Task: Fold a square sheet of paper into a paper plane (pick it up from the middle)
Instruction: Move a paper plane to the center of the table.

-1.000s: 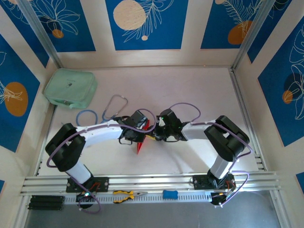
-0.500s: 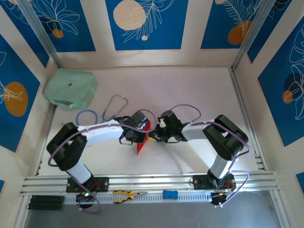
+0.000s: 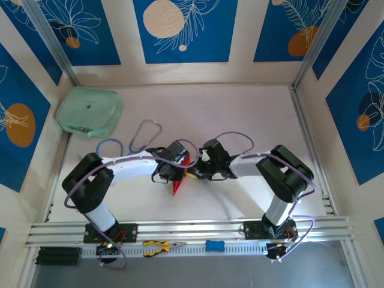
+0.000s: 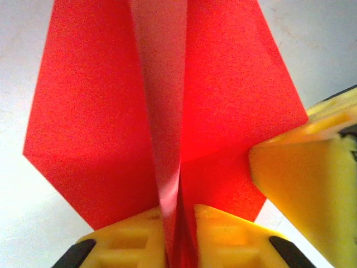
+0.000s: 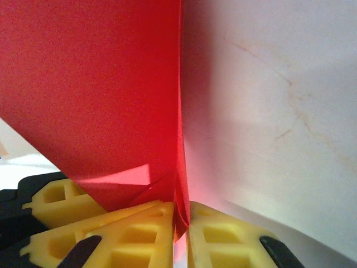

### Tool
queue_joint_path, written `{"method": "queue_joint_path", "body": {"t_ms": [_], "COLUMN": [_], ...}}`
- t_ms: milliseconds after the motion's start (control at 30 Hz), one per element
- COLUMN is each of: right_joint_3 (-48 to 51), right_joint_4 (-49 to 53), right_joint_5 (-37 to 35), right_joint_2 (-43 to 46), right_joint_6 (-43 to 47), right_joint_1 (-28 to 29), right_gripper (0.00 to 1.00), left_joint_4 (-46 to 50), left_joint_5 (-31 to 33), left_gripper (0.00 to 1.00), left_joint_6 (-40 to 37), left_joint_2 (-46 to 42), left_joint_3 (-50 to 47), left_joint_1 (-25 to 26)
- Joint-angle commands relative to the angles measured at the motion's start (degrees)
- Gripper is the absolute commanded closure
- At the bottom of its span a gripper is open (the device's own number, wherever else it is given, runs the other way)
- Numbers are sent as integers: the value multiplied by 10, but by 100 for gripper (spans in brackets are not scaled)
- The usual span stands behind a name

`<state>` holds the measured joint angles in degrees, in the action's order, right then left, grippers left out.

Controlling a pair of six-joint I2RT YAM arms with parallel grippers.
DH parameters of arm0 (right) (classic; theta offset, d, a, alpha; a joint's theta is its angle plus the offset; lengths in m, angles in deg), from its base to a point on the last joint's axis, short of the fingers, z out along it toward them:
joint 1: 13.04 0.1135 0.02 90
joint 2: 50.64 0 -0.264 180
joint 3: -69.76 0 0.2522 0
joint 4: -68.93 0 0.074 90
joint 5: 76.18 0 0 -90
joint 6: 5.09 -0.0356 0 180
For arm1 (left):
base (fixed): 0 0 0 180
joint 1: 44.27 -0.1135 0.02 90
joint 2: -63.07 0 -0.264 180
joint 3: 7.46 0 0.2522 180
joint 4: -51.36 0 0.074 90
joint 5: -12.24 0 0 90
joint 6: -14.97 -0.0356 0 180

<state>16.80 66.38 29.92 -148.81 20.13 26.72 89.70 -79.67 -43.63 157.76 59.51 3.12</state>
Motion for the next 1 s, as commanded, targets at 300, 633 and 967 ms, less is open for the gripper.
{"method": "queue_joint_path", "body": {"t_ms": [300, 633, 967], "right_joint_3": [7, 21, 90], "right_joint_4": [2, 24, 133], "right_joint_5": [15, -3, -59], "right_joint_2": [-13, 31, 189], "right_joint_6": [6, 22, 57], "right_joint_1": [-2, -10, -62], "right_gripper": [85, 76, 66], "left_joint_4": [-10, 9, 81], "left_joint_5": [-16, 23, 80], "left_gripper": [82, 91, 92], "left_joint_6": [5, 16, 53], "left_joint_2": [21, 15, 59], "left_joint_3": [13, 16, 85], "left_joint_1": [4, 4, 6]}}
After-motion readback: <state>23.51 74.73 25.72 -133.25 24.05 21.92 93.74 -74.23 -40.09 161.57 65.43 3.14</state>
